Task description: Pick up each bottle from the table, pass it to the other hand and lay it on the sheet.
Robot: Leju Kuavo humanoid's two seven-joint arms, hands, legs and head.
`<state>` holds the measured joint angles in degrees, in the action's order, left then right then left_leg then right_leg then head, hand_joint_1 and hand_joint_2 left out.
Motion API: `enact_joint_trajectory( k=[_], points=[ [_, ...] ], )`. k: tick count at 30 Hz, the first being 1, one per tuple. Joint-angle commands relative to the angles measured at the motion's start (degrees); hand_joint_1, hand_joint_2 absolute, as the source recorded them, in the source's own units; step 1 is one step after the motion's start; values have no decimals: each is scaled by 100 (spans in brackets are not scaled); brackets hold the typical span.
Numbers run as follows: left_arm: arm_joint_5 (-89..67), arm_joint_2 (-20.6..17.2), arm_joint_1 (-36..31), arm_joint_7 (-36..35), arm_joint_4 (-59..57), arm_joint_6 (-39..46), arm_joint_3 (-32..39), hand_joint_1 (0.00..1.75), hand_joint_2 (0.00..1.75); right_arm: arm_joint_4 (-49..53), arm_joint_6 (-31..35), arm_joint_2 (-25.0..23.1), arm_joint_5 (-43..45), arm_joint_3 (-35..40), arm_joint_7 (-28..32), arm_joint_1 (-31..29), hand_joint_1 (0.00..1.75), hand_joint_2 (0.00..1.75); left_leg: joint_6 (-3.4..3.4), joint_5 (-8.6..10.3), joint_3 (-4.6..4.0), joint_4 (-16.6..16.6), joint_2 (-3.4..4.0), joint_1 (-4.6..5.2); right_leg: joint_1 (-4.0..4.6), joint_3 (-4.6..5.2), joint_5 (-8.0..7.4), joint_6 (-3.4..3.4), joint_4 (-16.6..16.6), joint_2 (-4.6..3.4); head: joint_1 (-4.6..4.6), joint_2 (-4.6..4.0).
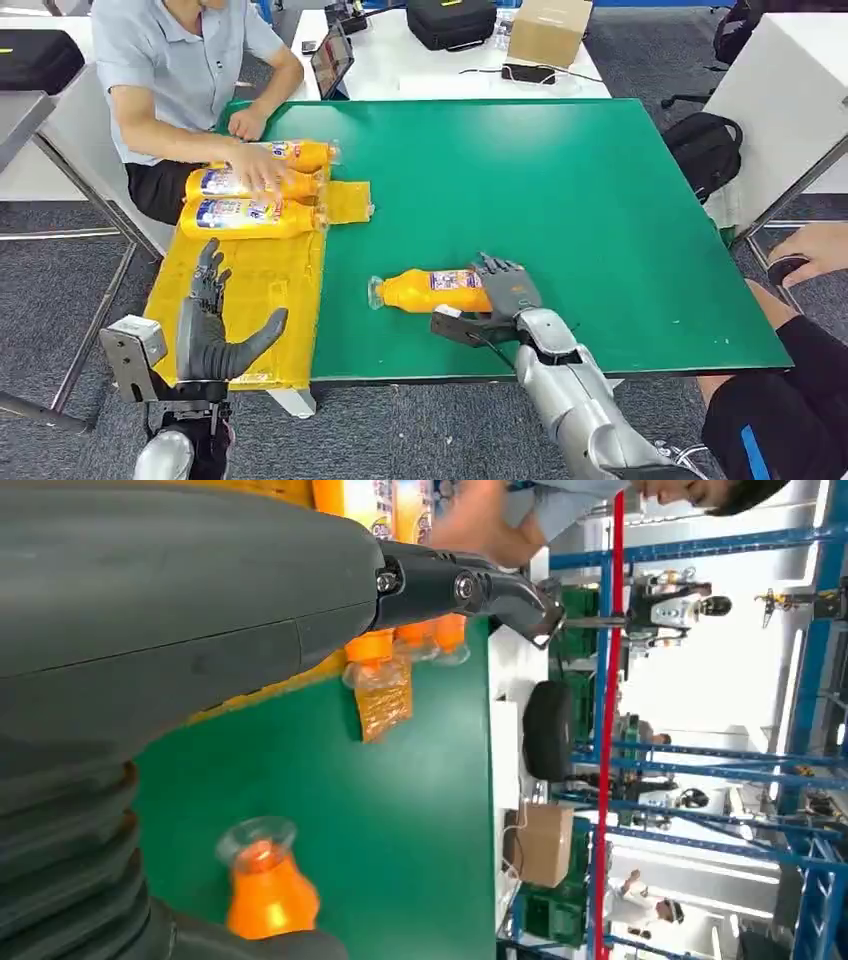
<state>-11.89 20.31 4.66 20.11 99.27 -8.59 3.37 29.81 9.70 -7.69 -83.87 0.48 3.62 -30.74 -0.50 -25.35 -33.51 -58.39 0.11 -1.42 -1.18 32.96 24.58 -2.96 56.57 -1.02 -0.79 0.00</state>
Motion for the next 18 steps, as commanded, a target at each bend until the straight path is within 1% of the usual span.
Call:
enact_joint_trajectory(
  k=[1, 2, 3, 4, 5, 6, 7, 8, 10, 11, 12, 13, 14, 15, 16, 17, 18],
  points=[
    [2, -31, -51, -30, -280, -33, 222, 0, 175, -1167, -250, 68, -169, 369, -240, 0, 175, 175, 10, 19, 0, 13, -21, -1, 5, -13, -9, 14, -16, 28, 4, 0],
    [2, -31, -51, -30, -280, -33, 222, 0, 175, -1167, -250, 68, -169, 369, -240, 0, 175, 175, 8, 12, 7, 9, -15, -2, 5, -20, -5, 9, -11, 19, 5, 0],
    [-16, -31, -52, -71, -278, -12, 209, 0, 175, -1177, -368, 73, -195, 393, -246, -19, 175, 175, 12, 24, -4, 18, -19, -4, 8, -12, -17, 14, -22, 27, 7, 0],
    [31, -31, -183, 249, -101, -30, 200, 0, 175, -1155, -213, 45, -142, 339, -273, -279, 175, 175, 13, 17, 12, 13, -15, -2, 5, -26, -15, 5, -16, 20, 7, 0],
    [37, -31, -326, 11, 14, -58, 170, 0, 175, -1172, -583, 30, 19, 224, -141, -497, 175, 175, 17, 27, 5, 22, -21, -1, 5, -21, -27, 0, -24, 29, 4, 0],
    [27, -31, -396, -90, 24, -79, 164, 0, 175, -1156, -802, 43, 133, 155, -36, -545, 175, 175, 13, 20, 3, 3, -12, -2, 5, -15, -21, -3, -5, 18, 7, 0],
    [30, -31, -449, -128, -19, -101, 159, 0, 175, -1150, -937, 65, 316, 19, 121, -530, 175, 175, 17, 28, -17, 3, -14, 0, 4, 1, -28, 3, -3, 23, 9, 0],
    [58, -31, -518, -158, -148, -152, 164, 0, 175, -1136, -1057, 76, 673, -238, 434, -466, 175, 175, 14, 26, -6, 6, -15, -2, 5, -55, -32, 1, -7, 22, 7, 0],
    [80, -31, -624, -129, -383, -200, 188, 0, 175, -1061, -934, 82, 1206, -515, 1189, -290, 175, 175, 16, 36, 5, 9, -28, -1, 5, -78, -34, 6, -10, 36, 7, 0],
    [108, -31, -615, -111, -482, -214, 187, 0, 175, -909, -728, -4, 1597, -713, 1682, -166, 175, 175, 13, 29, 24, 5, -25, -1, 3, -83, -28, 2, -6, 31, 9, 0],
    [118, -31, -609, -105, -516, -220, 175, 0, 175, -807, -613, -77, 1813, -795, 1962, -130, 175, 175, 16, 40, 16, 13, -42, -2, 6, -57, -34, 8, -16, 51, 4, 0],
    [199, -31, -486, -463, -666, -100, 145, 0, 175, -595, -662, -249, 2187, -969, 2168, 57, 175, 175, 11, 30, 16, 8, -22, -3, 6, -28, -34, 6, -11, 28, 4, 0],
    [177, -31, -425, -217, -927, -168, 166, 0, 175, -171, -209, -474, 2565, -1035, 2703, 251, 175, 175, 12, 37, 5, 18, -20, -1, 6, -16, -43, 10, -19, 29, 9, 0],
    [82, -31, -407, -100, -1034, -143, 114, 0, 175, 132, -69, -622, 2787, -1051, 2874, 289, 175, 175, 8, 30, 19, 25, -6, -1, 5, -44, -41, 9, -24, 12, 7, 0],
    [-183, -31, -406, -116, -1072, -21, 21, 0, 175, 740, -15, -811, 3190, -1121, 3106, 382, 175, 175, 6, 22, 25, 15, 0, 1, 2, -86, -34, 4, -11, 2, 7, 0],
    [-694, -31, -422, -397, -1219, 151, -182, 0, 175, 1776, -134, -985, 3632, -1043, 3107, 614, 175, 175, 8, 30, 10, 24, -3, 3, 2, -74, -39, 11, -14, 10, 9, 0],
    [-932, -31, -464, -480, -1387, 315, -314, 0, 175, 2483, -243, -1047, 3869, -924, 2970, 784, 175, 175, 10, 26, 7, 8, -1, 3, 0, -71, -33, 4, 1, 5, 7, 0]
  ],
)
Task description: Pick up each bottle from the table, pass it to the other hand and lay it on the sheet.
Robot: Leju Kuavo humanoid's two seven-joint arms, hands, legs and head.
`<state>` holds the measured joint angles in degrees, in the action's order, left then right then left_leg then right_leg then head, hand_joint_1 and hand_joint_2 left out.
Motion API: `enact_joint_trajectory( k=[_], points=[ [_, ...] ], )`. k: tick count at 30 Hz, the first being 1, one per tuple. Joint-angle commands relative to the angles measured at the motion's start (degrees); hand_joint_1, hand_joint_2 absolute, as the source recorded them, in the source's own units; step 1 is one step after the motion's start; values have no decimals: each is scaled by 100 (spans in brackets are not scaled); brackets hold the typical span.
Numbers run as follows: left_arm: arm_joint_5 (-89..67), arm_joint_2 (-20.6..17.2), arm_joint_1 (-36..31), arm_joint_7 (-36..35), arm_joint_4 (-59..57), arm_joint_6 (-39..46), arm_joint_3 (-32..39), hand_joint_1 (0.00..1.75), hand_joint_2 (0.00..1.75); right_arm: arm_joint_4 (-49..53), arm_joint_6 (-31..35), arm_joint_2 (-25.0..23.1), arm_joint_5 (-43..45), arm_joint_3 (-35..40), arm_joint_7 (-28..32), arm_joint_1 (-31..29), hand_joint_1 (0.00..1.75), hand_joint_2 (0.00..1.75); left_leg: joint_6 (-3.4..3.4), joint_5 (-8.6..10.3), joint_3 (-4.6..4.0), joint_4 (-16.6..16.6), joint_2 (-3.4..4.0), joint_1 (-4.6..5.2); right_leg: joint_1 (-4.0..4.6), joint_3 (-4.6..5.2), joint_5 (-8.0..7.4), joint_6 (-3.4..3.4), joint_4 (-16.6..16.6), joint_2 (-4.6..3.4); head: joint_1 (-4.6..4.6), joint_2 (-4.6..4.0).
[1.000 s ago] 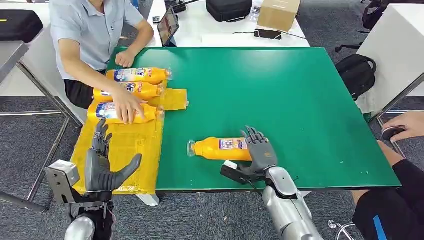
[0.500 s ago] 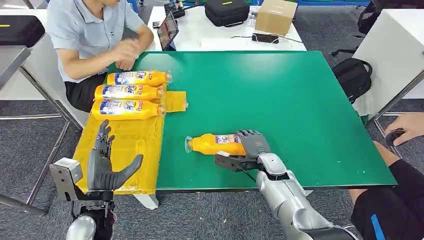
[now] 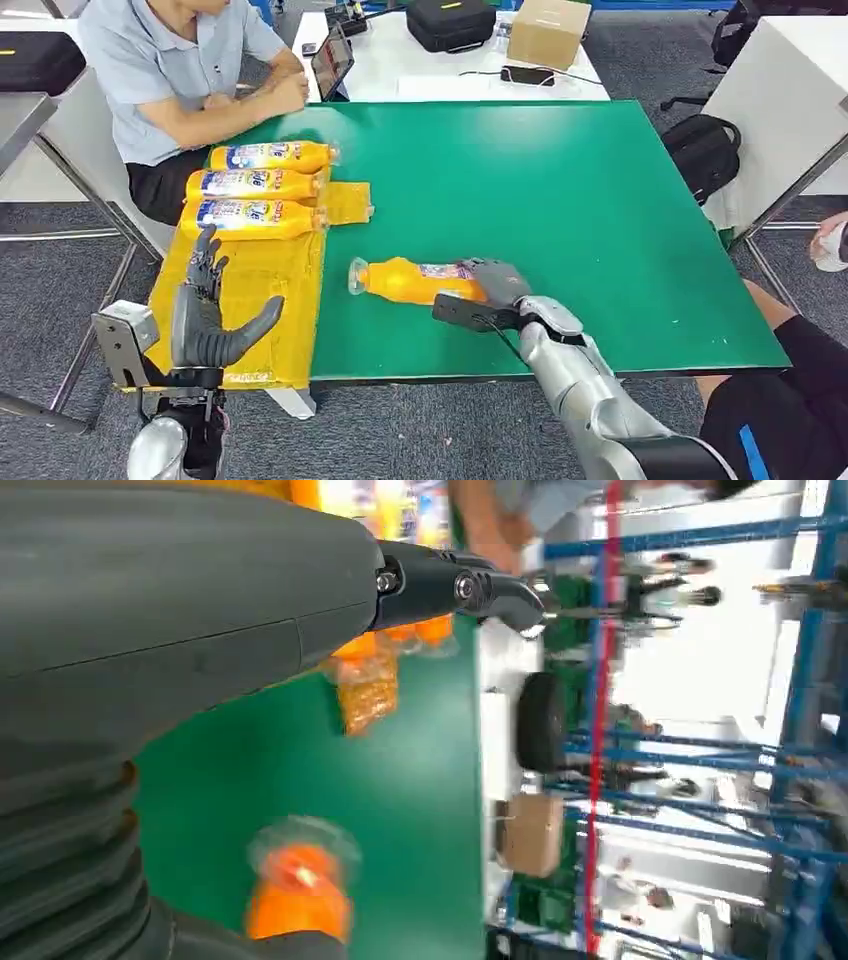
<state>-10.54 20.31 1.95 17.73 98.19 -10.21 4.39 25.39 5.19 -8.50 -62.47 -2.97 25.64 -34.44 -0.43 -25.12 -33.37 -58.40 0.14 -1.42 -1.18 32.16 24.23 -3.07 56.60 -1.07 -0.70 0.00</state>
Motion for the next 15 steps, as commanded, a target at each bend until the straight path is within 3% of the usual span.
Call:
enact_joint_trajectory(
  k=[1, 5, 8, 11, 13, 15],
  points=[
    [-1073, -31, -230, -208, -1394, 586, -487, 0, 175, 3317, 48, -940, 1801, -433, 509, 1259, 175, 175, 6, 6, -29, 7, -11, 3, 1, 28, 2, 20, 2, 20, -2, 0],
    [-1073, -31, -243, -200, -1386, 593, -474, 0, 175, 3297, 21, -842, 1920, -355, 461, 1291, 175, 175, 0, 25, -89, 1, -43, 7, -5, 74, 4, 7, 8, 36, 2, 0],
    [-1273, -31, -384, -611, -1942, 671, -584, 0, 175, 3938, 373, -1051, 2494, -530, 1095, 1405, 175, 175, 6, 29, -107, 4, -45, 6, -5, 83, 2, 1, 2, 39, 0, 0],
    [-493, -31, -365, -22, -2350, 202, -830, 0, 175, 5019, 411, -1150, 3021, -410, 1215, 1680, 175, 175, 6, 29, -119, 2, -53, 15, -13, 93, 6, 7, 9, 48, 2, 0],
    [-776, -56, -271, 446, -2112, 158, -1054, 0, 175, 5381, 489, -1150, 3284, -349, 1251, 1773, 175, 175, 6, 28, -127, 0, -59, 18, -18, 100, 8, 10, 8, 56, 2, 0],
    [-666, -49, -199, 485, -1776, -89, -1175, 0, 175, 5433, 234, -1150, 3383, -258, 1050, 1790, 175, 175, 6, 25, -131, -3, -58, 14, -13, 102, 9, 10, 7, 58, 2, 0]
  ],
)
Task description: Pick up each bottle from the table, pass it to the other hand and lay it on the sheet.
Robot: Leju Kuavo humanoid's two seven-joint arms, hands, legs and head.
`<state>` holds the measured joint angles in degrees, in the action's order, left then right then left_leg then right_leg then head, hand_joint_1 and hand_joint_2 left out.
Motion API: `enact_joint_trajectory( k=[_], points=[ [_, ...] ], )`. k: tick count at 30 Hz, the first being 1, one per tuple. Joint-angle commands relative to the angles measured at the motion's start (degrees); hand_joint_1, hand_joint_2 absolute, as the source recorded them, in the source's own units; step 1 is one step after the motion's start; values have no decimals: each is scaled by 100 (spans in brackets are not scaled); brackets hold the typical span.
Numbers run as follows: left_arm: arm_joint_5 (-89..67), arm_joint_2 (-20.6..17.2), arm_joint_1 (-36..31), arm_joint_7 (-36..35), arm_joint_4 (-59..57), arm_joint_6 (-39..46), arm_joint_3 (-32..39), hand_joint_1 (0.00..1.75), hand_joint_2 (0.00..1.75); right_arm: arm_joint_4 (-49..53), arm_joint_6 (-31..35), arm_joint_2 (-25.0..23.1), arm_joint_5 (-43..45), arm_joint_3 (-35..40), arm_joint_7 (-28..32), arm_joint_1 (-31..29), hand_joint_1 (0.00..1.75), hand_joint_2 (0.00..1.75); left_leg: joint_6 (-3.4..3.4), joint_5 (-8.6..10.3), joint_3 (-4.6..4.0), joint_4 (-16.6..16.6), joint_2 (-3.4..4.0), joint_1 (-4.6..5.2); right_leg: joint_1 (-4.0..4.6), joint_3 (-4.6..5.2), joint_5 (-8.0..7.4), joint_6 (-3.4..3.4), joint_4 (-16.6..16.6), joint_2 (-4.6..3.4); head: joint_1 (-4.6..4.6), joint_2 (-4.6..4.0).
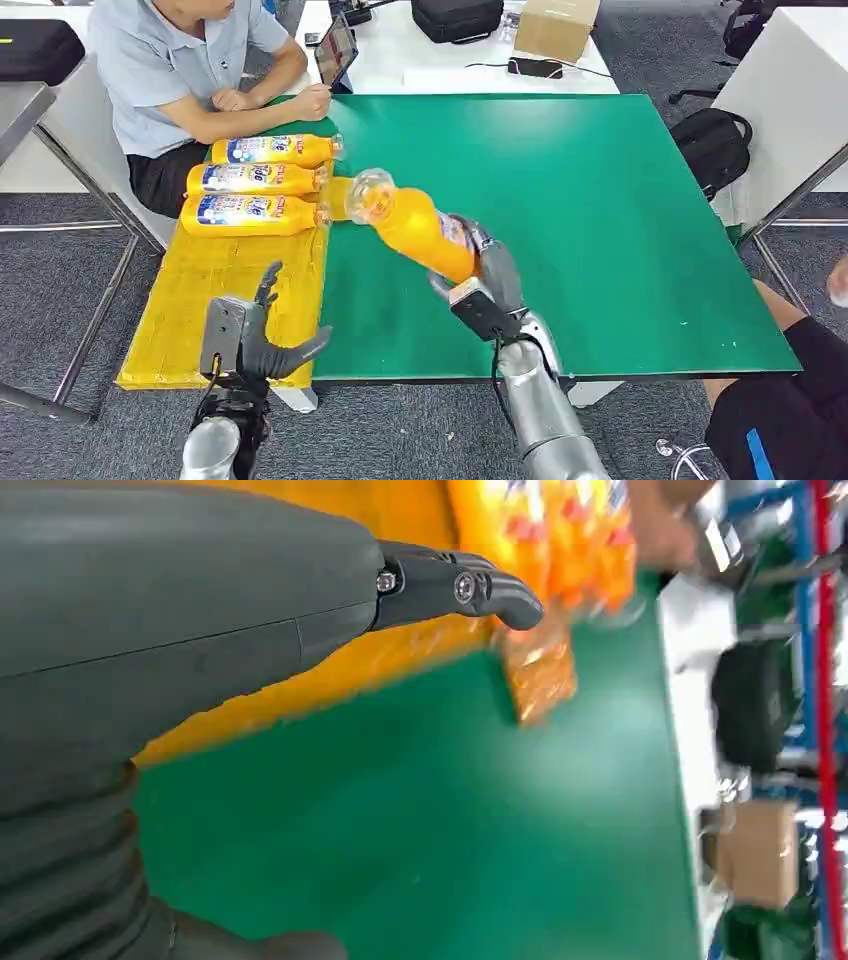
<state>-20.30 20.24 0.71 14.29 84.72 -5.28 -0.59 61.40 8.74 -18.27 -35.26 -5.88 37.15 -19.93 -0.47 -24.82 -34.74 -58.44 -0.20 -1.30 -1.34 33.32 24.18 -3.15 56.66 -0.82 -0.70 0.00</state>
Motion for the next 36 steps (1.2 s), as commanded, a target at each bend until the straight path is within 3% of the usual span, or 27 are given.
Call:
enact_joint_trajectory(
  k=[1, 4, 9, 31, 32, 33, 34, 36],
  points=[
    [328, -73, -46, 962, -258, -659, -749, 0, 175, 1637, -337, -173, 525, 125, -281, 287, 175, 175, 9, -3, -5, -3, -16, 2, 1, -2, 9, 12, 3, 24, 2, 0],
    [610, -104, -9, 1018, 105, -983, -864, 0, 175, 529, -648, -159, 137, 775, -234, 85, 175, 175, 11, -10, 6, -1, 13, -1, 6, -5, 4, 18, 0, -4, 0, 0],
    [1356, -48, -159, 1071, -63, -1207, -999, 0, 175, -636, -105, -173, 311, 1955, 114, 105, 175, 175, 7, -5, 11, 12, 24, -5, 10, -7, -3, 18, -10, -14, 2, 0],
    [2007, -87, -194, 915, -5, -1251, -1174, 0, 175, -1230, 50, -173, 612, 3078, 76, 280, 175, 175, 7, -2, -3, 7, -4, -8, 11, -2, 5, 12, -6, 16, 0, 0],
    [2081, -59, -194, 869, -17, -1213, -1136, 66, 175, -1281, 50, -173, 714, 3155, 57, 260, 175, 175, 6, -1, -8, 6, -4, -7, 10, 2, 4, 10, -5, 15, 0, 0],
    [2129, -51, -203, 845, -33, -1205, -1115, 154, 175, -1311, 26, -173, 755, 3214, 57, 261, 175, 175, 10, -4, 1, 8, -3, -8, 12, -6, 6, 15, -8, 17, 0, 0],
    [2145, -50, -215, 842, -52, -1195, -1099, 175, 175, -1339, 9, -173, 802, 3274, 48, 269, 175, 175, 7, -3, -4, 7, 0, -8, 12, -1, 4, 12, -8, 12, 0, 0],
    [2167, -48, -220, 838, -59, -1168, -1066, 175, 175, -1389, 19, -173, 973, 3398, 31, 283, 175, 175, 8, -2, -1, 8, -5, -8, 11, -4, 6, 13, -8, 17, 0, 0]
  ],
)
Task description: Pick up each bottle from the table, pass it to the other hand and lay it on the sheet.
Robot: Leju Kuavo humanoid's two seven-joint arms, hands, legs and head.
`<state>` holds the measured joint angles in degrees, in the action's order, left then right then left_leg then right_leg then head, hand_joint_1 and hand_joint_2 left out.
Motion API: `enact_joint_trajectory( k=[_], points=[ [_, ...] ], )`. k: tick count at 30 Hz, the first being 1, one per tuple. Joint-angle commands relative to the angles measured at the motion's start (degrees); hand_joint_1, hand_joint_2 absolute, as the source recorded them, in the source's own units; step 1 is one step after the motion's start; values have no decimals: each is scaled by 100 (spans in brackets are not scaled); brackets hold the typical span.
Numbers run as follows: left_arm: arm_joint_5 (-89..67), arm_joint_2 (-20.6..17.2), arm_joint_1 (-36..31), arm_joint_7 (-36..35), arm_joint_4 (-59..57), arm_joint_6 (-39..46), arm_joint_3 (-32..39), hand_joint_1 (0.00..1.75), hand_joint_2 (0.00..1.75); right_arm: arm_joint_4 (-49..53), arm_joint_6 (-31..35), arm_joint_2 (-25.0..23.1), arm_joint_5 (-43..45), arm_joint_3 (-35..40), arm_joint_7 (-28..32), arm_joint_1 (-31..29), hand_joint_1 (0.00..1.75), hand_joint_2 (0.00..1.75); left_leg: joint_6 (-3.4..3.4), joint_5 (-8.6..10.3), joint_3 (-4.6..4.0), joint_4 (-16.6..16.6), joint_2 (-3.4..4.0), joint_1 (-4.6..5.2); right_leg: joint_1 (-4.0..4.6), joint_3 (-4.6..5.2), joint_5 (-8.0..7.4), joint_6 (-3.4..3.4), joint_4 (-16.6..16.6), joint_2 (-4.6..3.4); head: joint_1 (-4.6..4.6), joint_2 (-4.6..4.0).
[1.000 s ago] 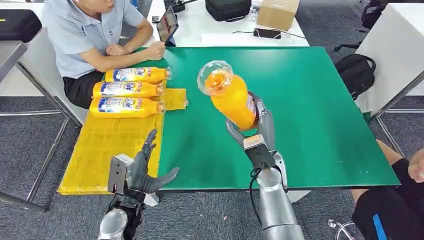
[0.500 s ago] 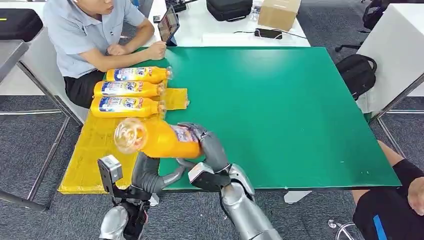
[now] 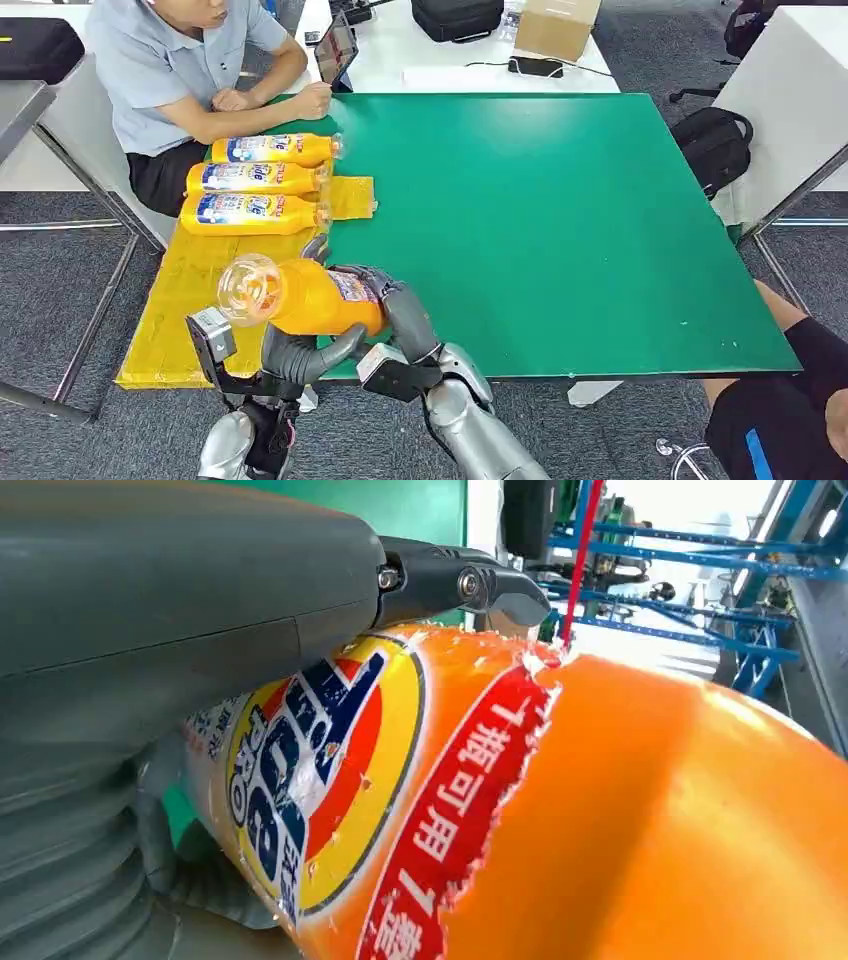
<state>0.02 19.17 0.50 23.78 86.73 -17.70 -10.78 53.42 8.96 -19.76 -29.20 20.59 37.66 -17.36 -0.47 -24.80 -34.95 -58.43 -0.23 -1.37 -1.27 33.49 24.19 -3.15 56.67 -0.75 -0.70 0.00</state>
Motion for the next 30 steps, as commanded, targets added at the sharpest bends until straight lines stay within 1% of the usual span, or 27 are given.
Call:
enact_joint_trajectory(
  k=[1, 2, 3, 4, 5, 9, 10, 15, 16, 17, 18, 19, 20, 22, 23, 24, 25, 26, 28, 29, 30],
  points=[
    [162, 65, -189, -110, -253, 89, -17, 175, 175, -630, 22, -24, 450, 842, -11, 24, 147, 175, 6, -3, 12, 5, -2, -1, 4, -14, 3, 10, -6, 8, 0, 0],
    [162, 65, -189, -110, -253, 89, -17, 175, 175, -630, 22, -24, 450, 842, -11, 24, 147, 175, 6, -3, 13, 5, -2, -1, 4, -16, 4, 11, -7, 8, 0, 0],
    [221, 77, -182, -115, -254, 79, 1, 175, 175, -662, 28, -24, 501, 884, 5, 14, 82, 175, 7, -4, 17, 7, -3, -2, 5, -20, 5, 13, -8, 10, 0, 0],
    [431, 60, -154, -189, -257, 10, 35, 175, 175, -717, 35, -24, 748, 1063, 91, 26, 0, 175, 9, -5, 21, 8, -3, -2, 6, -24, 5, 16, -10, 11, 0, 0],
    [431, 52, -145, -189, -257, 10, 37, 175, 175, -718, 48, -24, 779, 1100, 102, 39, 0, 0, 9, -7, 27, 11, 4, -2, 7, -28, 6, 19, -12, 6, 0, 0],
    [492, 42, -221, -268, -371, 92, 114, 175, 175, -767, 146, -24, 892, 1353, 174, 45, 0, 0, 5, -3, 11, 6, -1, -1, 4, -11, 3, 10, -6, 6, 0, 0],
    [505, 45, -228, -287, -385, 111, 134, 175, 175, -782, 162, -24, 948, 1389, 182, 36, 0, 0, 9, -6, 24, 11, -4, -2, 7, -26, 7, 18, -12, 13, -2, 0],
    [504, -1, -217, -338, -348, 179, 262, 175, 175, -776, 258, -24, 961, 1412, 214, 53, 0, 0, 7, -3, 14, 8, -5, 0, 3, -14, 5, 11, -8, 12, -2, 0],
    [396, -78, -226, -517, -355, 251, 317, 175, 175, -762, 311, -24, 922, 1407, 234, 71, 0, 0, 9, -5, 22, 11, -4, -1, 6, -23, 6, 15, -12, 12, -2, 0],
    [365, -136, -228, -598, -380, 220, 344, 175, 175, -757, 337, -24, 899, 1406, 234, 82, 0, 0, 6, -3, 12, 8, -3, 1, 2, -13, 4, 10, -8, 9, -2, 0],
    [365, -151, -225, -607, -380, 213, 369, 175, 175, -758, 343, -24, 893, 1403, 234, 88, 0, 0, 10, -5, 28, 16, -2, 0, 5, -29, 7, 19, -15, 12, -2, 0],
    [-80, -257, -199, -803, -376, 486, 453, 175, 175, -629, 326, -24, 878, 1397, 234, 140, 0, 0, 6, -4, 18, 11, 1, -1, 4, -17, 4, 13, -10, 6, -2, 0],
    [-93, -287, -193, -791, -381, 429, 585, 175, 175, -595, 299, -24, 829, 1357, 234, 171, 0, 0, 8, -6, 28, 15, 0, -1, 5, -27, 7, 19, -14, 9, -2, 0],
    [-908, -485, -248, -1037, -386, 839, 803, 175, 175, -411, 197, -23, 806, 1307, 234, 251, 0, 0, 6, -5, 26, 18, 4, -1, 6, -25, 5, 19, -15, 5, -4, 0],
    [-928, -582, -271, -1056, -402, 816, 899, 175, 175, -403, 187, -23, 795, 1295, 234, 266, 0, 0, 5, -4, 21, 15, 7, 1, 3, -18, 4, 17, -10, 1, -4, 0],
    [-1421, -709, -358, -1177, -455, 1108, 1130, 175, 175, -382, 101, -24, 914, 1266, 234, 302, 0, 0, 4, -4, 22, 16, 12, 0, 4, -18, 3, 18, -11, -4, -4, 0],
    [-1617, -911, -448, -1259, -510, 1156, 1288, 175, 175, -379, 89, -24, 983, 1266, 234, 331, 0, 0, 4, -6, 25, 16, 14, -2, 7, -21, 4, 21, -11, -5, -4, 0],
    [-1629, -928, -484, -1264, -538, 1074, 1390, 175, 175, -374, 97, -22, 986, 1275, 234, 339, 0, 0, 4, -4, 23, 19, 16, 1, 3, -17, 2, 20, -11, -8, -4, 0],
    [-2126, -1179, -585, -1272, -492, 1159, 1603, 175, 175, -333, 22, -18, 1093, 1310, 234, 387, 0, 0, 2, -2, 15, 15, 15, 0, 3, -11, 0, 14, -7, -10, -9, 0],
    [-2126, -1179, -585, -1272, -492, 1159, 1603, 175, 175, -333, 22, -18, 1093, 1310, 234, 387, 0, 0, 2, -4, 25, 19, 22, 1, 3, -15, 1, 20, -8, -16, -4, 0],
    [-2327, -1311, -671, -1344, -469, 1177, 1734, 175, 175, -282, 33, -6, 1112, 1344, 234, 418, 0, 0, 1, -3, 16, 14, 25, -7, 11, -4, -1, 18, -8, -12, -7, 0]
  ],
)
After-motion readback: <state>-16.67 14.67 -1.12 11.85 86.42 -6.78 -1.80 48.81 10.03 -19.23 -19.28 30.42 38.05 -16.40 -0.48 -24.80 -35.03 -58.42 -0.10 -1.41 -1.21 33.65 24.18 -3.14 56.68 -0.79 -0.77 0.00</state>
